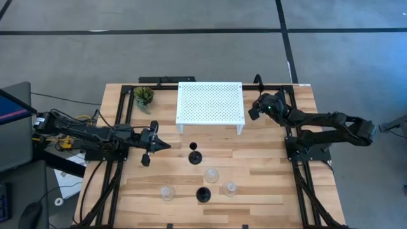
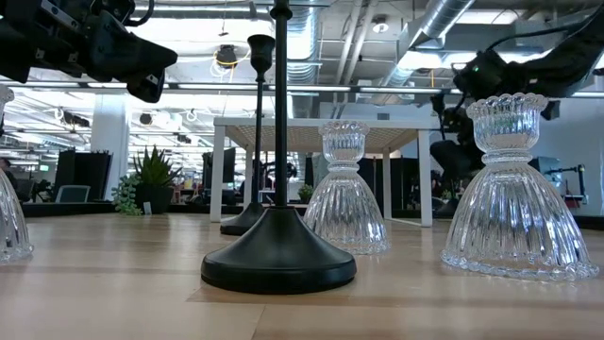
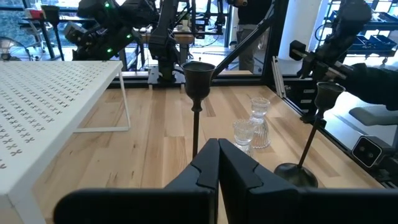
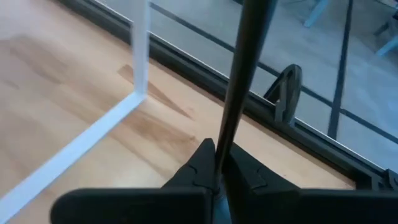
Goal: Pick & Place candle stick holders
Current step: Put the top black candle holder on the shelf
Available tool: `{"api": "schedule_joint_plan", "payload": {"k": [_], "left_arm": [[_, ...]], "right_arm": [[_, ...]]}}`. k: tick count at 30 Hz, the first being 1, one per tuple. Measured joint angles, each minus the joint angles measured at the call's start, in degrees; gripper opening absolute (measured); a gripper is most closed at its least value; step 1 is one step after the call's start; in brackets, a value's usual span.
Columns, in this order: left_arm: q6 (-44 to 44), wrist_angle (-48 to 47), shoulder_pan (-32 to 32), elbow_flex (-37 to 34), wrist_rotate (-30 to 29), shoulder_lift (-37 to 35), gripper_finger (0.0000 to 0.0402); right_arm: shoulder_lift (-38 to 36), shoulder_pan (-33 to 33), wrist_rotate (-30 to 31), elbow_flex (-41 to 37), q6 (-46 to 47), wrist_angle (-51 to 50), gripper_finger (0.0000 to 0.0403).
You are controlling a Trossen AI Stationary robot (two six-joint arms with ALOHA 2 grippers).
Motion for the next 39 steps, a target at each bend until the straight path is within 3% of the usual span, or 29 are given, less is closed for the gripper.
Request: {"api": "schedule_joint_plan", "payload": {"k": [8, 14, 21, 29, 34, 39], "left_arm": [[0.01, 0.02, -0.02, 0.00, 0.00, -0.02, 0.0004], [0.00, 0.03, -0.01, 0.00, -0.08, 0.00, 0.0004], [-6.78, -0.36, 0.04, 0.46, -11.02, 0.00, 0.0004], [-1.27, -6.68, 0.29, 10.63, -12.20, 1.54, 0.0004], [1.53, -14.78, 3.61, 19.08, -15.97, 6.39, 0.0004], [3.30, -15.43, 9.82, 26.39, -10.19, 13.41, 0.0004]], "right_arm": [[-11.68, 2.80, -4.27, 0.23, 2.64, -8.00, 0.0003], [-18.43, 5.12, -4.14, 6.27, 4.08, -23.13, 0.0001], [-20.44, 9.91, -4.17, 15.80, 3.58, -34.70, 0.0001], [-20.42, 15.48, -4.48, 26.18, 2.53, -45.01, 0.0001], [-20.11, 18.41, -9.76, 28.22, -0.39, -43.05, 0.0000], [-16.55, 19.31, -15.25, 28.24, -3.50, -37.23, 0.0000]]}}
